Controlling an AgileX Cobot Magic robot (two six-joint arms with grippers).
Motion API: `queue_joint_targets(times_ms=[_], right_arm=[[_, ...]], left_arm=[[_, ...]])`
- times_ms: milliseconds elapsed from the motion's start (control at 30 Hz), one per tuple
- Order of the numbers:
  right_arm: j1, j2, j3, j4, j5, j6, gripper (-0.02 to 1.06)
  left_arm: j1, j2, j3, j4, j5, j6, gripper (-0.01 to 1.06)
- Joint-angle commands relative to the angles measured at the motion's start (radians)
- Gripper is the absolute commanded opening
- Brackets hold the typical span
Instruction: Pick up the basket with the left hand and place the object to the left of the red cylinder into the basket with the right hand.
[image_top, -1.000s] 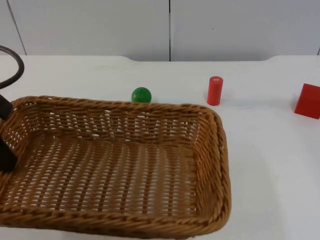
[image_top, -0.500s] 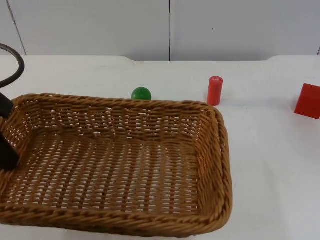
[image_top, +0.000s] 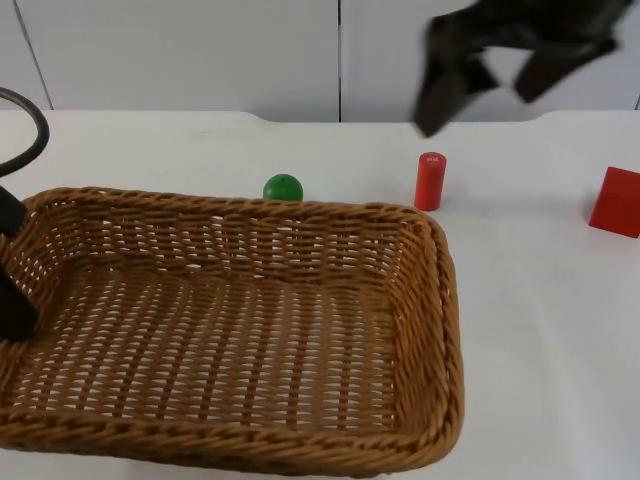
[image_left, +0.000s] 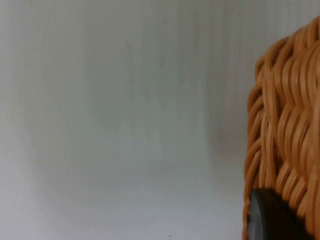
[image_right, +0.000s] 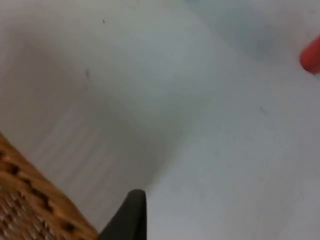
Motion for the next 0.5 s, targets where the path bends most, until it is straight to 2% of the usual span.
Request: queue_joint_targets(times_ms=[0, 167, 367, 467], right_arm=[[0.024, 0.07, -0.097, -0.021, 0.018, 0.004, 1.02], [0.065, 0.211, -0.249, -0.054, -0.007, -0.017, 1.02], [0.082, 0.368, -0.387, -0.054, -0.091, -0.035, 1.01], [0.089, 0.442, -0.437, -0.054, -0.168, -0.035, 1.01]], left_arm=[[0.002, -0.012, 0.002, -0.021, 0.023, 0.004, 0.0], [0.002, -0.012, 0.023, -0.021, 0.018, 0.004, 0.0], [0.002, -0.012, 0.05, -0.019, -0.009, 0.004, 0.0], [0.002, -0.012, 0.05, -0.019, -0.011, 0.004, 0.0]])
